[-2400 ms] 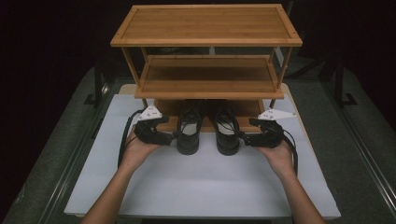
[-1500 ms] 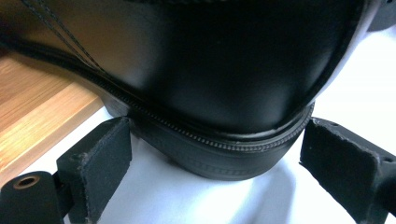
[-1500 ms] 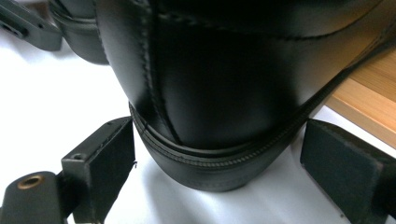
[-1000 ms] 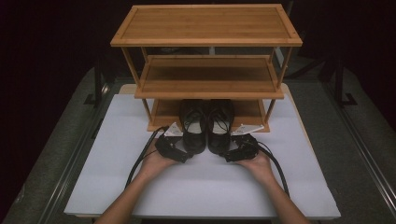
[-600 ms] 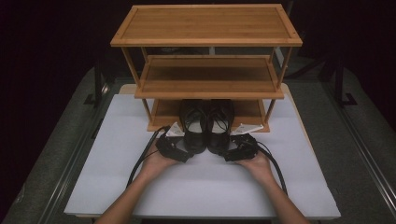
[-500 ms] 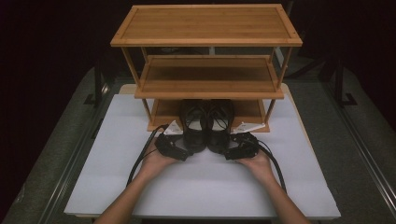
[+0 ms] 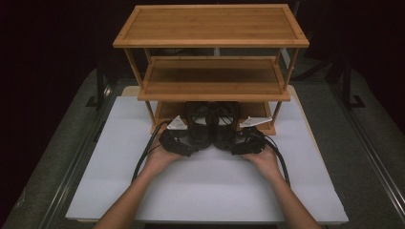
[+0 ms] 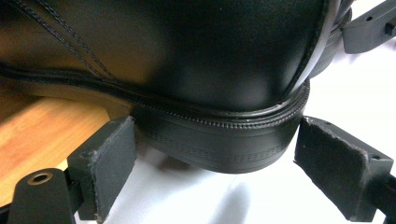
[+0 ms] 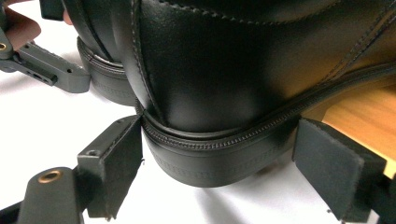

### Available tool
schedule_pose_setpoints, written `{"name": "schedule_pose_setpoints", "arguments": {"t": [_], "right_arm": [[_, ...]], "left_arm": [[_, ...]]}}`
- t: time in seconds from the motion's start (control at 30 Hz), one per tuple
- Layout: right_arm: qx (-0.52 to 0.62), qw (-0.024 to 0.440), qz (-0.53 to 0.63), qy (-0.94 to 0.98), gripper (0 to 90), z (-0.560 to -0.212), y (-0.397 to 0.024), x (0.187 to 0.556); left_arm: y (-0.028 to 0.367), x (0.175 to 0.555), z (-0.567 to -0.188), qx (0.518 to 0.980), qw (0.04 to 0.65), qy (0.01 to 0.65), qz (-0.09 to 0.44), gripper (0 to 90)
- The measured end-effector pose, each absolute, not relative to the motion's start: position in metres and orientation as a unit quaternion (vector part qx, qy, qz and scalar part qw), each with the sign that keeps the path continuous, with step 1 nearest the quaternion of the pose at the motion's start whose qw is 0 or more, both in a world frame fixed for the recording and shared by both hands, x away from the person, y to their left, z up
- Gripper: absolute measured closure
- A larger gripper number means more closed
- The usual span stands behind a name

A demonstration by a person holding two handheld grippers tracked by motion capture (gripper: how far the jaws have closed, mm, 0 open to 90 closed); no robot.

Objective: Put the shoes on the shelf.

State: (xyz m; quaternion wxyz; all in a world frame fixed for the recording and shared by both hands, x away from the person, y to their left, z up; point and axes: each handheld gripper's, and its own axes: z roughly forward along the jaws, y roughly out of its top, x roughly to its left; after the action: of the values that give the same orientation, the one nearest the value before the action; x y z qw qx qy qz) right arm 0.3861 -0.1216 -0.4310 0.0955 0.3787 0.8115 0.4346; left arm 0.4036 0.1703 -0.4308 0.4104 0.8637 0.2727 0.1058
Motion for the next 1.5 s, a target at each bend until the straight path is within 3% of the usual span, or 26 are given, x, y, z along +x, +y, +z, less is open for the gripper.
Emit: {"name": "schedule_pose_setpoints", "arguments": {"t": [0.17, 0.3, 0.47, 1.2, 1.5], "right_arm": [[0.383, 0.103, 0.435, 0.808, 16.6, -0.430, -0.122, 0.397], [0.378, 0.135, 0.433, 0.807, 23.4, -0.424, -0.121, 0.401], [0.388, 0.141, 0.426, 0.805, 23.7, -0.432, -0.120, 0.413], [0.396, 0.189, 0.415, 0.797, 23.7, -0.436, -0.111, 0.448], [0.418, 0.170, 0.416, 0.790, 23.4, -0.439, -0.113, 0.449]], "left_arm": [[0.169, 0.415, -0.431, 0.858, 0.419, 0.277, 0.105, 12.7], [0.165, 0.425, -0.427, 0.860, 0.416, 0.269, 0.121, 12.8], [0.156, 0.436, -0.433, 0.873, 0.384, 0.271, 0.128, 12.8], [0.153, 0.474, -0.440, 0.871, 0.370, 0.295, 0.133, 13.9], [0.154, 0.474, -0.442, 0.867, 0.373, 0.304, 0.127, 14.2]]}}
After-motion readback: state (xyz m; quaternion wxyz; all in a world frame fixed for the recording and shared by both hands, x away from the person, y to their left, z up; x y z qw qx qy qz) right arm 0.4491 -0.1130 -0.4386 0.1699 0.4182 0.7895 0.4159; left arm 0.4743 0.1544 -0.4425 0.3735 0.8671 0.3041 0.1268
